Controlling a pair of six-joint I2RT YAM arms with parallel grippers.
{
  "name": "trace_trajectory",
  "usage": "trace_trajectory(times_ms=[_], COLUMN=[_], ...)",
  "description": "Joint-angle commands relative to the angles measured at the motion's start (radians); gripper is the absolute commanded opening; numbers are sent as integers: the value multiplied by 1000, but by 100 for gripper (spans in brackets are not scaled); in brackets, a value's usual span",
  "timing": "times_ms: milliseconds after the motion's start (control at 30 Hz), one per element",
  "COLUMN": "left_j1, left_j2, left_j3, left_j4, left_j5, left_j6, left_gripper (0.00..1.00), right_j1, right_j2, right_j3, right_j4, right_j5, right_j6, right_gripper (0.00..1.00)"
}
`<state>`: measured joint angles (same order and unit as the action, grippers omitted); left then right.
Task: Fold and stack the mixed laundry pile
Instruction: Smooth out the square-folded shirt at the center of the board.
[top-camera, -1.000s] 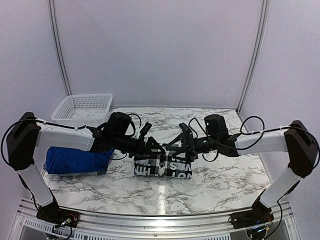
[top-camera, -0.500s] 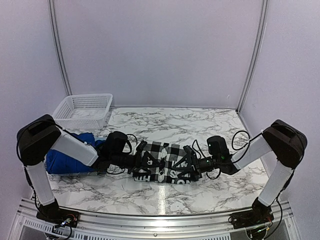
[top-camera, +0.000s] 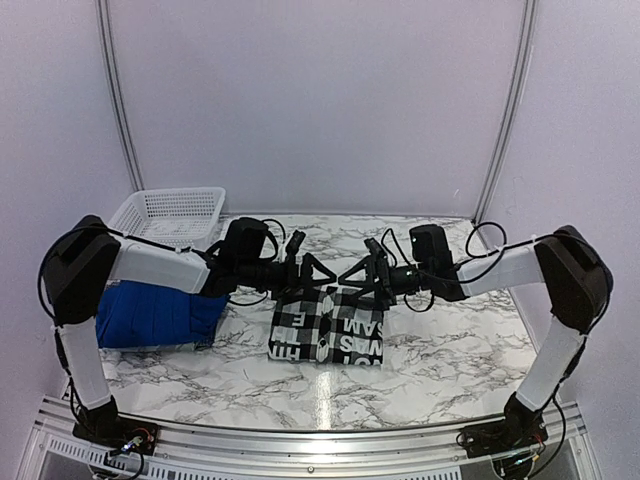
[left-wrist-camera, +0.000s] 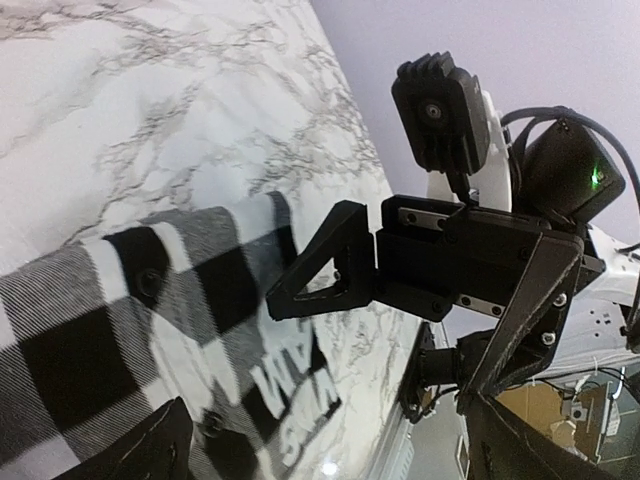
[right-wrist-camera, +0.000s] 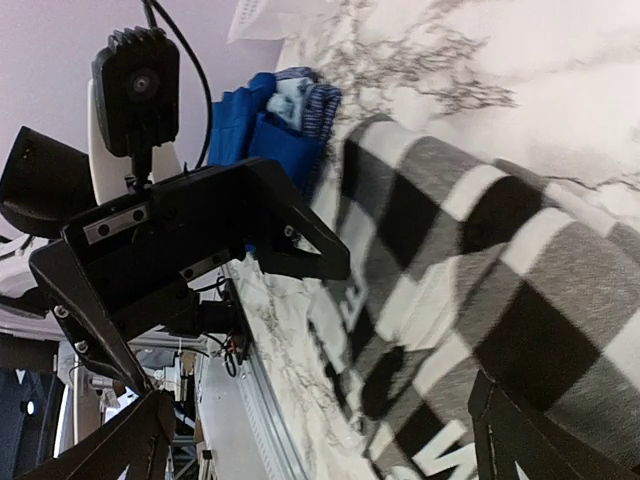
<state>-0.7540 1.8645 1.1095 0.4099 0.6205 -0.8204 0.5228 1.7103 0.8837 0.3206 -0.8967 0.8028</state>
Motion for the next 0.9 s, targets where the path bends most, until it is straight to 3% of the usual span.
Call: trace_trajectory(times_ms=[0,167,300,433,633,867], left_j1=[22,22,31,47,76,107], left_j2=[139,166,53,17,137,281], left_j3=[35,-71,-85,10,128,146], left_j4=[-49,15,-23,-119,-129,-123], left_j5=[-21,-23,-7,-14,-23,-51], left_j6=[22,4,44,91,92,101], left_gripper=[99,99,99,99,99,99], right_j1=[-34,-44,-47,-64,-72,-108], right_j2=[150,256,169,86,223,381], right_j3=[14,-28,6,89,173,186], right_j4=[36,109,42,-55,-40,-26], right_j5=[-9,-37,-69,-68,-79,-82], right_j6=[-22,-30,-28,-47,-59,-100], right_gripper=[99,96,95,96,96,94])
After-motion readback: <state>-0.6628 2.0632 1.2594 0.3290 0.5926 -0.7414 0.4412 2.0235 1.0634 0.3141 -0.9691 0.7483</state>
